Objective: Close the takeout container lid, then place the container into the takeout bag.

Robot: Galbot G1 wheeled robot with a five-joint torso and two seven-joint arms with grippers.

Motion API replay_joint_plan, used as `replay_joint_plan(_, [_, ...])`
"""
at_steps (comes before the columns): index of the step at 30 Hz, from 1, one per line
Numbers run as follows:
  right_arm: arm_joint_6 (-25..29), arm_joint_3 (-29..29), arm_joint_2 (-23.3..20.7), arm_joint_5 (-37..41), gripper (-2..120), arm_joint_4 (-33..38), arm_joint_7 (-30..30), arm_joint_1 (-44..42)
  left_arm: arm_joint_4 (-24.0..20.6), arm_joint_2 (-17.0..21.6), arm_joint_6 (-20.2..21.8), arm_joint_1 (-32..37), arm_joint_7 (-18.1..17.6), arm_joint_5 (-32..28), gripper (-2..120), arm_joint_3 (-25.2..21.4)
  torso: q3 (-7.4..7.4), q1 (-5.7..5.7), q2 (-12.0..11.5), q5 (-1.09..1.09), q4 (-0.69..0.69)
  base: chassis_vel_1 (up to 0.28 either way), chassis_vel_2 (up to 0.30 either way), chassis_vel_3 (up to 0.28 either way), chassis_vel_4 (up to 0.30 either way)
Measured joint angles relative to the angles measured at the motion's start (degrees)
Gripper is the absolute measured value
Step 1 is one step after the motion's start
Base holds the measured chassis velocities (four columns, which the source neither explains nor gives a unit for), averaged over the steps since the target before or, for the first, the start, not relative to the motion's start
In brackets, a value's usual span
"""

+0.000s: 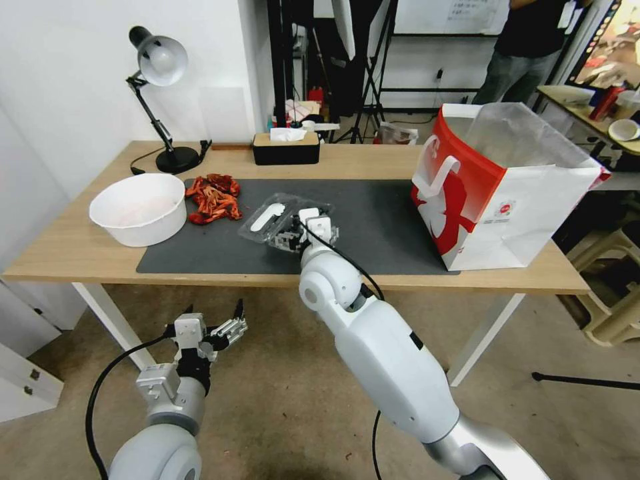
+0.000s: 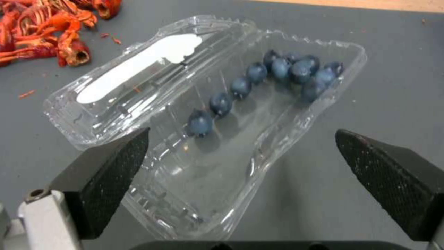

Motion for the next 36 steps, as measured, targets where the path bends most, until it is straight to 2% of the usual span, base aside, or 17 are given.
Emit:
replay_joint_plan(8, [0.2, -0.2, -0.2, 3.0, 100, -0.4, 2.3, -0.7, 0.0, 0.1, -0.2, -0.2, 0.0, 0.0, 100, 0.1, 0.00, 0.00, 0.0, 0.00, 0.00, 0.000, 0.000, 0.000, 0.000])
replay_joint_plan(36, [0.4, 1.9, -1.8, 5.8, 100, 0.0, 4.8, -1.5, 1.2, 0.1, -1.6, -1.0, -0.5, 0.1, 100, 0.5, 0.00, -0.01, 0.0, 0.00, 0.01, 0.000, 0.000, 0.000, 0.000])
